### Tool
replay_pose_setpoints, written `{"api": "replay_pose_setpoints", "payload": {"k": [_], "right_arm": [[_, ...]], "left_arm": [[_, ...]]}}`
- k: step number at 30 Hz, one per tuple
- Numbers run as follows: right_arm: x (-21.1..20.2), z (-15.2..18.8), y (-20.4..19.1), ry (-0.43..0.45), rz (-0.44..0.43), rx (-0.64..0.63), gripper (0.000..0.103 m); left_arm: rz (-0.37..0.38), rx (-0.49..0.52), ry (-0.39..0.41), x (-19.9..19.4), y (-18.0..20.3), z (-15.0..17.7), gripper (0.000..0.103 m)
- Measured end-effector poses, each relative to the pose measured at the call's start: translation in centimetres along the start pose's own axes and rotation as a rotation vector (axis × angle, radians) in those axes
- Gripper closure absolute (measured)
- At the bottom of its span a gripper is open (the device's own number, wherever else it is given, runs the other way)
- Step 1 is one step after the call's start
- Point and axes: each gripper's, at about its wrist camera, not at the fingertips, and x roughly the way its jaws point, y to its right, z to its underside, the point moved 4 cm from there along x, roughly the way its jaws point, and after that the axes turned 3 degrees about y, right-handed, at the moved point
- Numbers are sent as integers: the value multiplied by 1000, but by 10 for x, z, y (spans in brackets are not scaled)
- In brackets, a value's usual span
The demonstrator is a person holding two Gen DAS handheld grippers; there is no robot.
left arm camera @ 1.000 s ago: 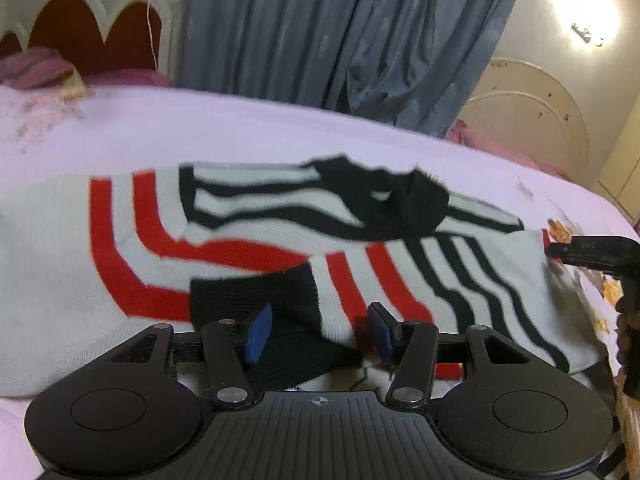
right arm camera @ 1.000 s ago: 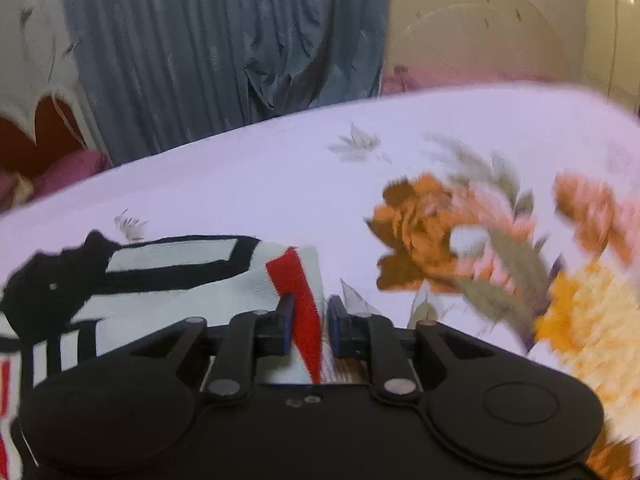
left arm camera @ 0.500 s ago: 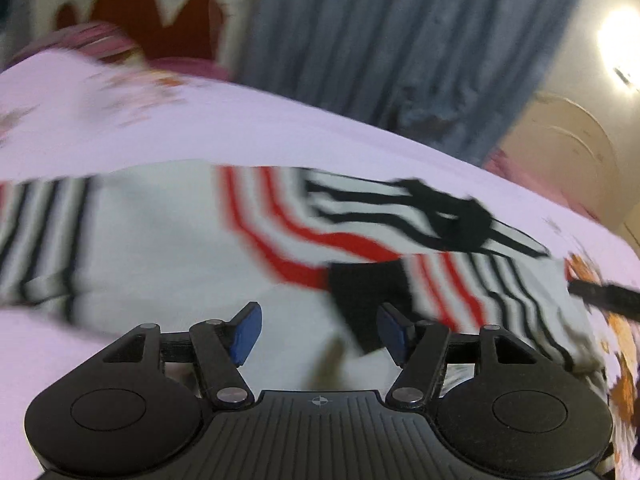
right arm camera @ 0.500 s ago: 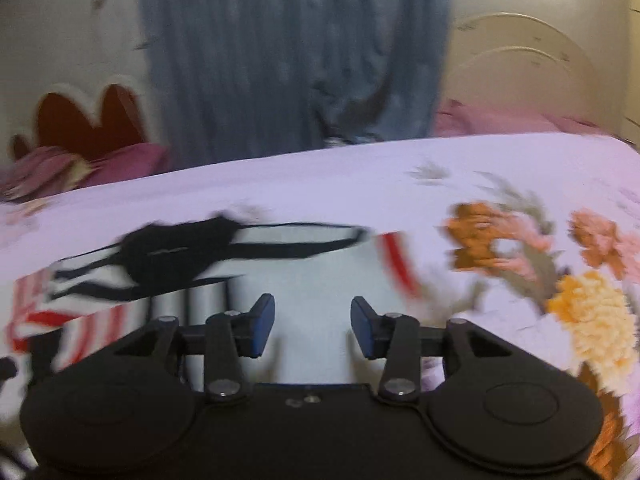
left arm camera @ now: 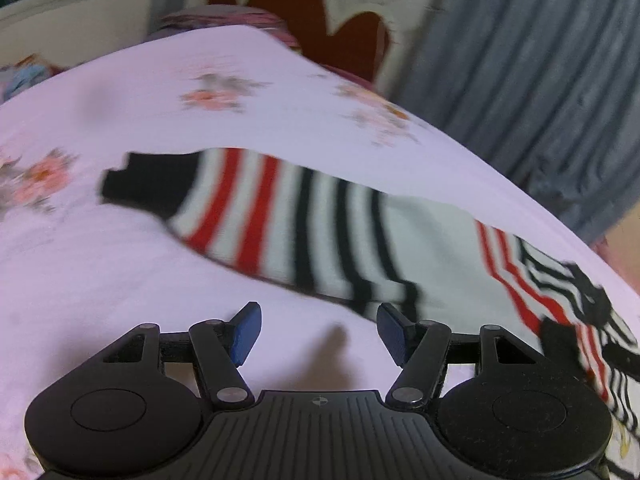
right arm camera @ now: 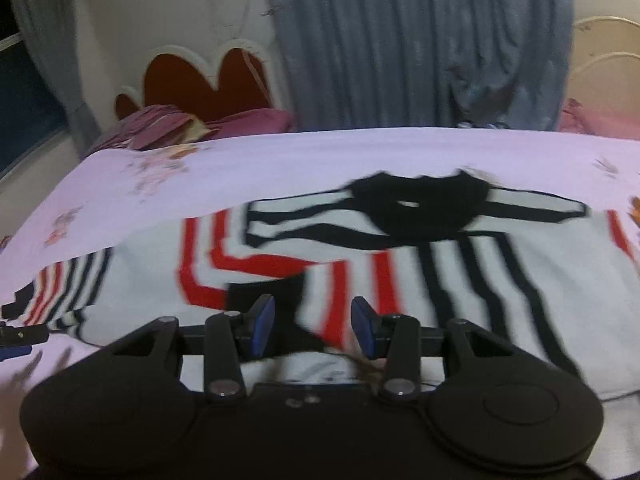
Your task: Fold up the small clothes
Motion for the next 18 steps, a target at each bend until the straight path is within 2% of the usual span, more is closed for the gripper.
{"api": "replay_pose_setpoints", "payload": {"k": [4, 8, 11, 12, 13, 14, 16, 18], "right_arm": [[10, 2, -29, -10, -26, -39, 62], [22, 6, -48, -26, -33, -68, 62], [30, 8, -54, -38, -20, -78, 62], [33, 8, -55, -40, -12, -79, 62], [35, 7, -55, -42, -6, -79, 62], [38, 7, -55, -41, 1, -79, 62], [44, 6, -56, -41, 16, -84, 62], [54, 9, -56, -60, 33, -93, 62]], "left_arm": [[-18, -79, -10, 16, -32, -4, 40], [21, -192, 1, 36, -60, -13, 40], [52, -247, 32, 53, -66, -25, 41], [55, -266, 45, 57, -67, -27, 46], [45, -276, 52, 61, -69, -30, 69], [36, -289, 52, 66, -71, -32, 83], [38, -307, 56, 73, -74, -34, 92], [38, -281, 72, 75, -71, -38, 98]]}}
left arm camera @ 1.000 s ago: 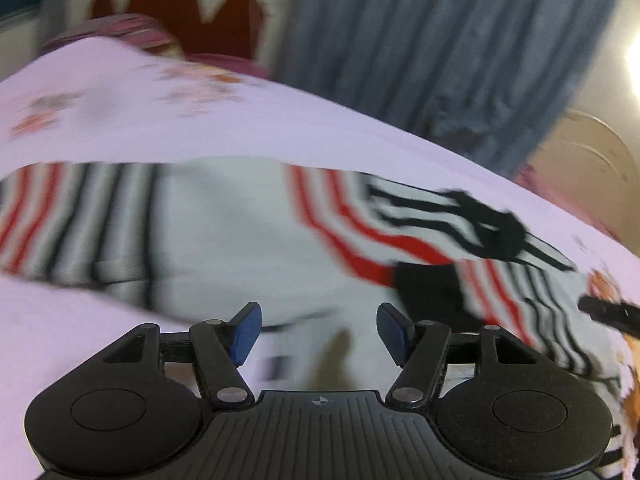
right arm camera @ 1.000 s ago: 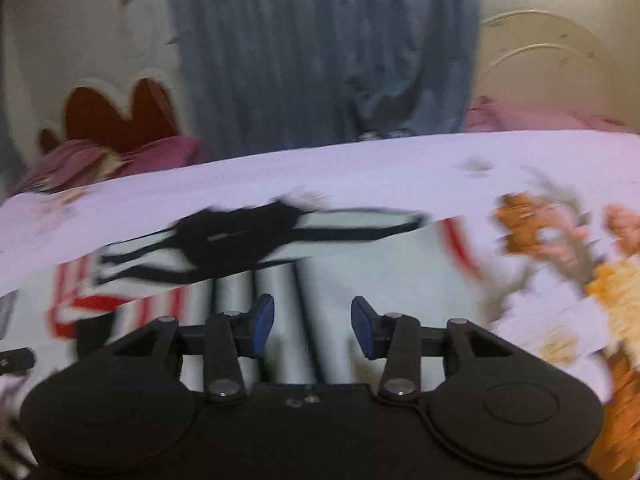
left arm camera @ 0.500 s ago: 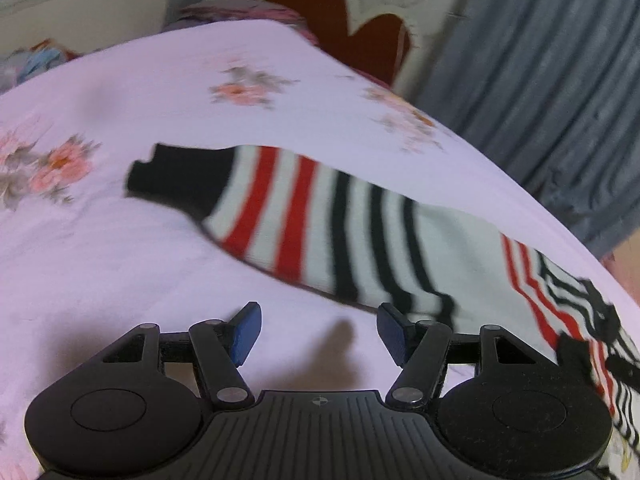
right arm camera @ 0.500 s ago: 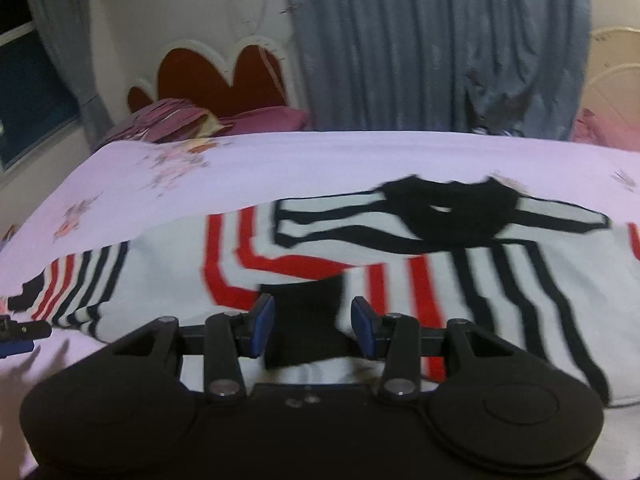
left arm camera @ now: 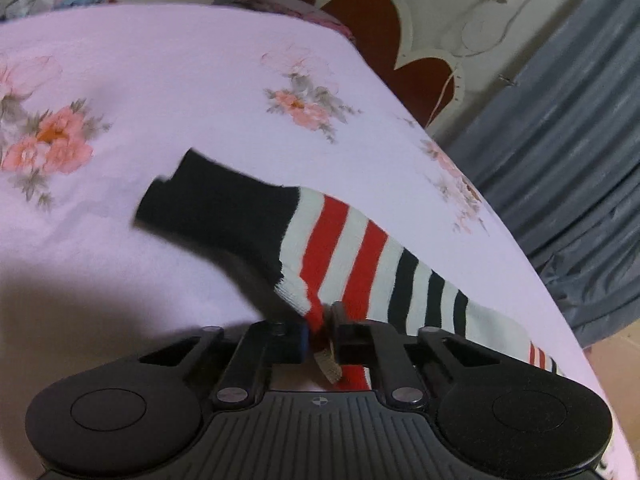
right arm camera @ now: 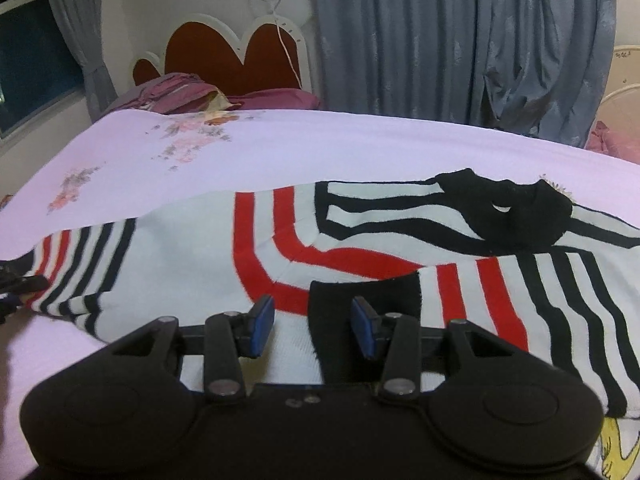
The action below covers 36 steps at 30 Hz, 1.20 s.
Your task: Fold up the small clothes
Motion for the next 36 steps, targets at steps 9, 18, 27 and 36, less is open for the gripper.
{"api": "replay_pose_setpoints", "payload": {"k": [9, 18, 27, 36], "right_arm": [[-10, -1, 17, 8, -46, 101, 62], [-79, 2, 104, 105, 80, 212, 57], [-132, 48, 192, 85, 245, 300, 51], [-115, 39, 156, 87, 116, 238, 40]], "left_arm": [[236, 242, 117, -35, 113, -9, 98], [619, 613, -39, -44, 301, 112, 98], [614, 923, -243, -35, 356, 241, 82], [517, 914, -51, -81, 303, 177, 25]]}}
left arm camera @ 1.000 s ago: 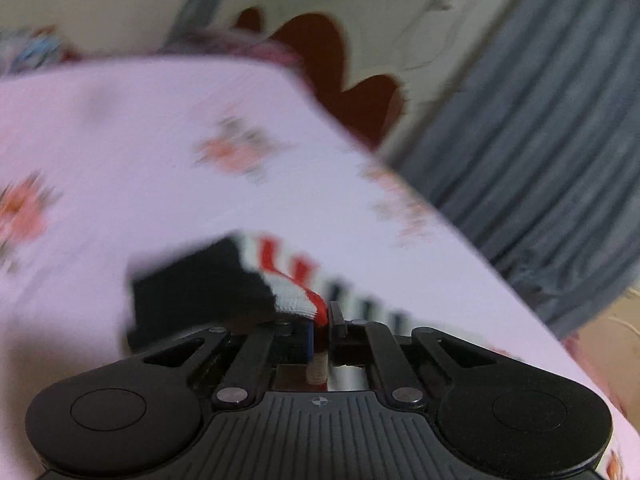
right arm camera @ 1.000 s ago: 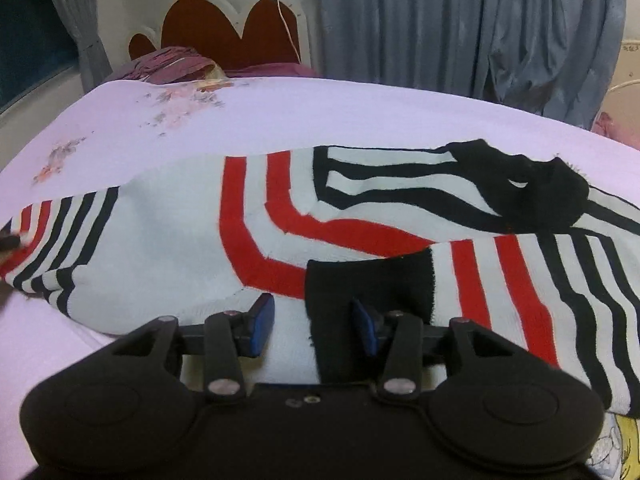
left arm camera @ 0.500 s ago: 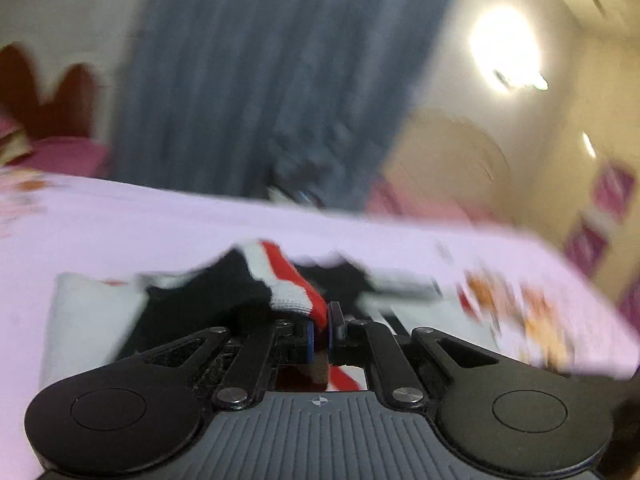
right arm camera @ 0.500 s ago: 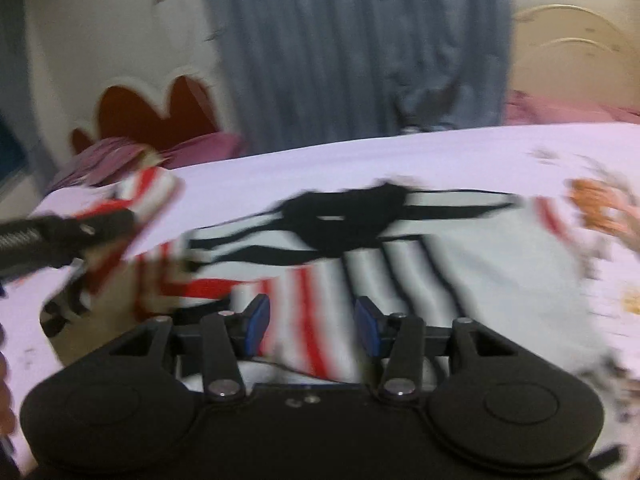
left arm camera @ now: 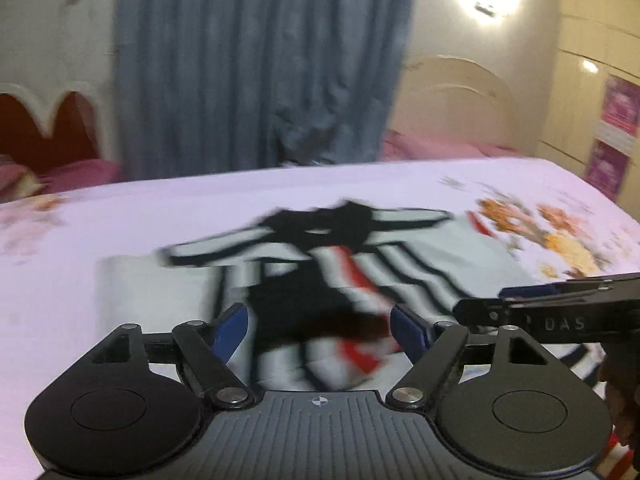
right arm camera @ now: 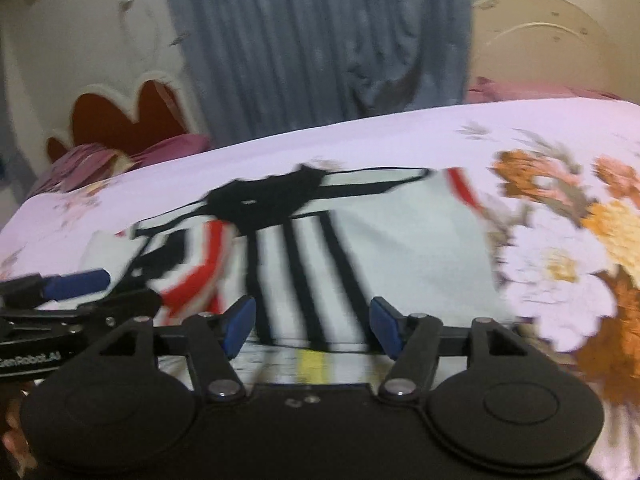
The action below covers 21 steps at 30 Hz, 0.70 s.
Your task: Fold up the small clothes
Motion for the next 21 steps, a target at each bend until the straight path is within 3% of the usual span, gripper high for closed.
{"api": "replay_pose_setpoints", "payload": {"k": [4, 11, 12, 15, 16, 19, 21], "right_arm": [[16, -1, -44, -2, -47, -115, 38], [57, -3, -97, 21, 12, -308, 38], [61, -3, -101, 24, 20, -331, 42], [65, -4, -102, 16, 22, -333, 75], [64, -5, -101, 21, 24, -324, 78], [54, -15, -84, 48, 25, -241, 94], [40, -25, -57, 77, 39, -89, 96]], "left_arm": [[-135, -45, -44, -17, -48, 24, 25], [-226, -62, -91, -16, -81, 65, 26], [-229, -65, -88, -13, -81, 68, 29], [-237, -72, -85, 1, -84, 70, 49], [-249, -78, -83, 5, -88, 71, 58], [-279, -87, -72, 16, -95, 73, 59], [-283, -92, -60, 18, -96, 73, 59]]}}
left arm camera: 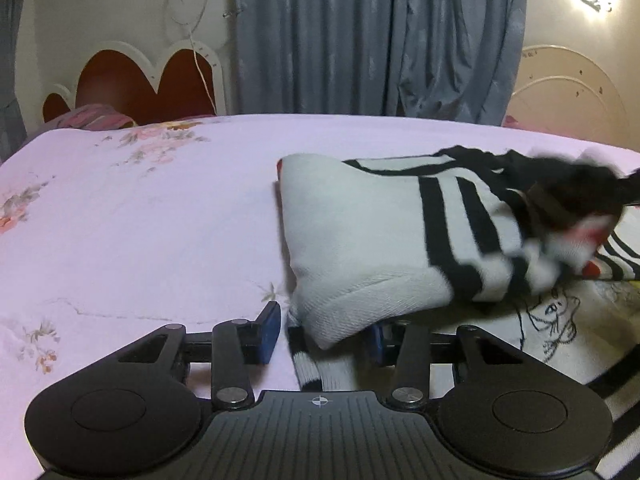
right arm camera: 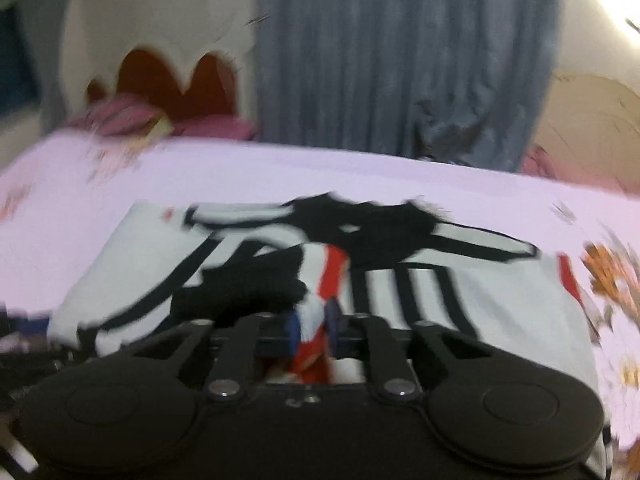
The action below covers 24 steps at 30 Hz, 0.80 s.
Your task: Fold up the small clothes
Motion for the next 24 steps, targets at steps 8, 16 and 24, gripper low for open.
{"api": "replay_pose_setpoints", "payload": {"k": [8, 16, 24], "right_arm": [[-2, 27, 85, -134, 62, 317, 84], [1, 23, 94, -129, 81, 309, 88], [-11, 17, 89, -75, 112, 193, 97]], "left_arm": [[27, -20, -5, -1, 1, 3, 68], [30, -17, -11, -4, 4, 2, 73], [41, -50, -43, -1, 5, 2, 76]]}}
